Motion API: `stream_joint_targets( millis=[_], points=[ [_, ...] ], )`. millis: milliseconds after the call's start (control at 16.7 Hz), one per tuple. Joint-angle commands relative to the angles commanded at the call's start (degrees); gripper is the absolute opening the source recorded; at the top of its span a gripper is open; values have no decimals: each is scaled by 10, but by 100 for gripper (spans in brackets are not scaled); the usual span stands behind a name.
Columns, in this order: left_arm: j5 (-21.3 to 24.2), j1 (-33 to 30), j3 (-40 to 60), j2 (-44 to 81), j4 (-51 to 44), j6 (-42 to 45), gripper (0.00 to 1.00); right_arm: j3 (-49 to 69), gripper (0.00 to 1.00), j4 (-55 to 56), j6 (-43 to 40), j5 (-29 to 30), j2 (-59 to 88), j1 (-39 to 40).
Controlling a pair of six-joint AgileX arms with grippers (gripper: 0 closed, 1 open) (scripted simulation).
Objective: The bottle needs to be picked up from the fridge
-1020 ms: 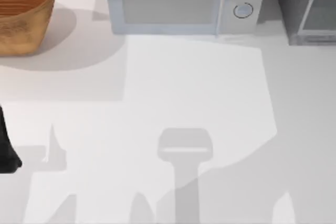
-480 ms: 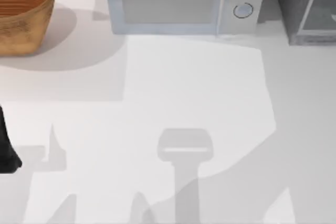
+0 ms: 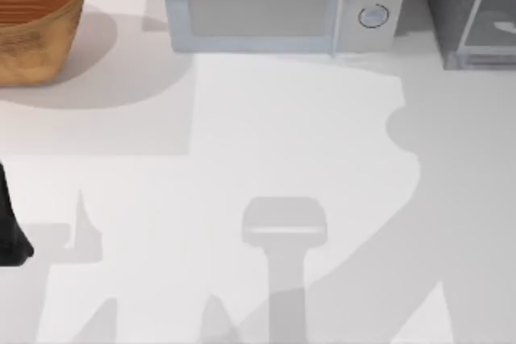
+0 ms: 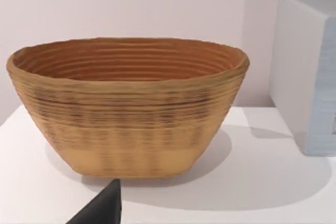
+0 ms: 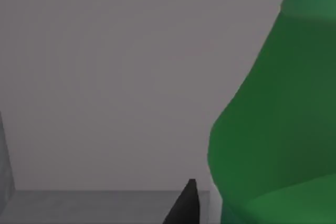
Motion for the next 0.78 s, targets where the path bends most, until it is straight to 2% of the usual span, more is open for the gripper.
stream_joint_targets(
  millis=[240,600,780],
  points=[
    [0,0,0,0,0,0,100,-42,0,18,-3,-4,-31,-7],
    [0,0,0,0,0,0,100,-220,0,82,0,-26,-129,-26],
    [0,0,0,0,0,0,100,-269,0,106,1,-35,-162,-33]
  ],
)
